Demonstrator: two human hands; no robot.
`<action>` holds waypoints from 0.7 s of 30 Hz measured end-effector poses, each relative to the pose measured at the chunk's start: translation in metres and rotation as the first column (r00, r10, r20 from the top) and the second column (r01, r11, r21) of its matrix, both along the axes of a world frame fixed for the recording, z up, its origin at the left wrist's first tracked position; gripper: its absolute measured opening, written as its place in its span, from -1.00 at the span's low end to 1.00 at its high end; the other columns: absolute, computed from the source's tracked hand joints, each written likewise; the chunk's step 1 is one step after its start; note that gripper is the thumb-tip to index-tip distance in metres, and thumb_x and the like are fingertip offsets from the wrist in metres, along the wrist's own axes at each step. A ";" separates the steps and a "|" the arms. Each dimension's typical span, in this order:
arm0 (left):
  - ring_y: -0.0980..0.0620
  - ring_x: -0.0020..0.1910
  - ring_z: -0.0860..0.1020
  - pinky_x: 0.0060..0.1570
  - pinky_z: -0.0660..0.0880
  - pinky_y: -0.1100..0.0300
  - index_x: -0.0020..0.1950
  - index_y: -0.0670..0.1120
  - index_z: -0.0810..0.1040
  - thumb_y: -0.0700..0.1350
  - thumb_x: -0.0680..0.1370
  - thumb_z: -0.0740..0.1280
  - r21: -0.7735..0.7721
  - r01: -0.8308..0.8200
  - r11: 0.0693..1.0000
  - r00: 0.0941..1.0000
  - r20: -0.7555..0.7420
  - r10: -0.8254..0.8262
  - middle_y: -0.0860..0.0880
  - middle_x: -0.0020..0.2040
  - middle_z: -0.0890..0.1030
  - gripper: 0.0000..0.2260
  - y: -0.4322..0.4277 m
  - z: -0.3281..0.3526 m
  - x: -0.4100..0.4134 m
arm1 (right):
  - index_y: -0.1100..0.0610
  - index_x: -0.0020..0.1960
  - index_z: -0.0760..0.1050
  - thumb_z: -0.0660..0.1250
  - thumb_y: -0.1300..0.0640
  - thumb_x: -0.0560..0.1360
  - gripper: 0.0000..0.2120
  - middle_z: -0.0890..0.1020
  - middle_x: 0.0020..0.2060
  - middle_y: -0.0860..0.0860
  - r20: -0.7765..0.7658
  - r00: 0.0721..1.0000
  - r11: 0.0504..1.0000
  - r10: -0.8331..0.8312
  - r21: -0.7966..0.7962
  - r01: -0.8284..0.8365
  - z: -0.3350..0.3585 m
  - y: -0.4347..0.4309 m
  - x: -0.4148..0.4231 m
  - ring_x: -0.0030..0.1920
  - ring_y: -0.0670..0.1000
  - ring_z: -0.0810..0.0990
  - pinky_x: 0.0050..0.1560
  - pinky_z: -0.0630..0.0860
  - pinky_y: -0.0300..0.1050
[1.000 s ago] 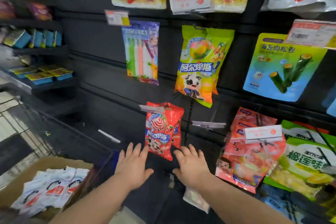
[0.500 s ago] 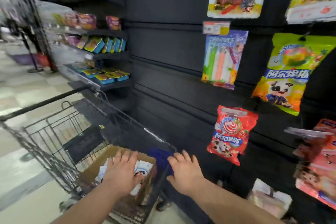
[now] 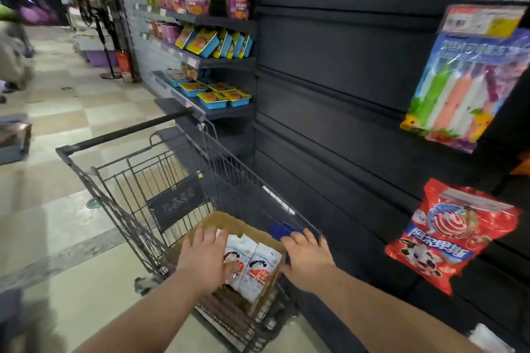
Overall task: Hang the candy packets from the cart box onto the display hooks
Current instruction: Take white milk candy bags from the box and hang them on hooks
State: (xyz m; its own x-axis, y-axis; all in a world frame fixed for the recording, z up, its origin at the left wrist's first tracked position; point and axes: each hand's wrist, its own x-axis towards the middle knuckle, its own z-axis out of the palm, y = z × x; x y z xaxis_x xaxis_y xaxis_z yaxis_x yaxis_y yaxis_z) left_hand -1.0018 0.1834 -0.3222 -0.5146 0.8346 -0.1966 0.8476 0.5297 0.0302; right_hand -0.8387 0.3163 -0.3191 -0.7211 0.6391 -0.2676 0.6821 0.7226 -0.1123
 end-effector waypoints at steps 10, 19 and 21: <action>-0.18 0.57 -0.10 0.50 -0.08 -0.15 0.59 -0.02 -0.15 0.26 0.58 0.11 -0.134 -0.067 0.989 0.997 0.016 0.070 -0.12 0.60 -0.06 -0.27 0.071 -0.024 -0.061 | 0.03 0.53 0.04 0.17 -0.11 0.59 -0.40 0.14 0.52 0.05 0.093 0.995 0.994 0.047 -0.107 -0.037 -0.035 0.083 -0.062 0.55 0.17 -0.02 0.50 -0.03 0.21; -0.20 0.57 -0.15 0.51 -0.10 -0.19 0.59 -0.02 -0.14 0.25 0.59 0.10 -0.254 -0.038 0.966 0.994 0.092 0.064 -0.12 0.60 -0.12 -0.29 0.109 -0.061 -0.082 | 0.02 0.54 0.02 0.15 -0.06 0.59 -0.41 0.14 0.52 0.05 0.126 0.991 0.975 0.048 -0.221 -0.019 -0.075 0.118 -0.081 0.54 0.18 0.01 0.48 0.01 0.20; -0.19 0.57 -0.13 0.51 -0.08 -0.18 0.59 -0.02 -0.13 0.25 0.59 0.10 -0.284 -0.020 0.959 0.993 0.110 0.054 -0.12 0.60 -0.10 -0.29 0.116 -0.070 -0.092 | 0.03 0.53 0.05 0.16 -0.07 0.58 -0.41 0.16 0.52 0.07 0.133 0.991 0.971 0.023 -0.239 0.009 -0.082 0.123 -0.084 0.52 0.18 0.07 0.47 0.06 0.18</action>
State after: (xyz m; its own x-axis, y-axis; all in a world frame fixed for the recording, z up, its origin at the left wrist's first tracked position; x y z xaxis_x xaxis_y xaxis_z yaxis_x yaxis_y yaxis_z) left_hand -1.0941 0.2991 -0.3927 -0.5040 0.7176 -0.4807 0.8269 0.5616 -0.0286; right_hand -0.9232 0.4395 -0.4013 -0.6727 0.5398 -0.5060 0.6976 0.6907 -0.1905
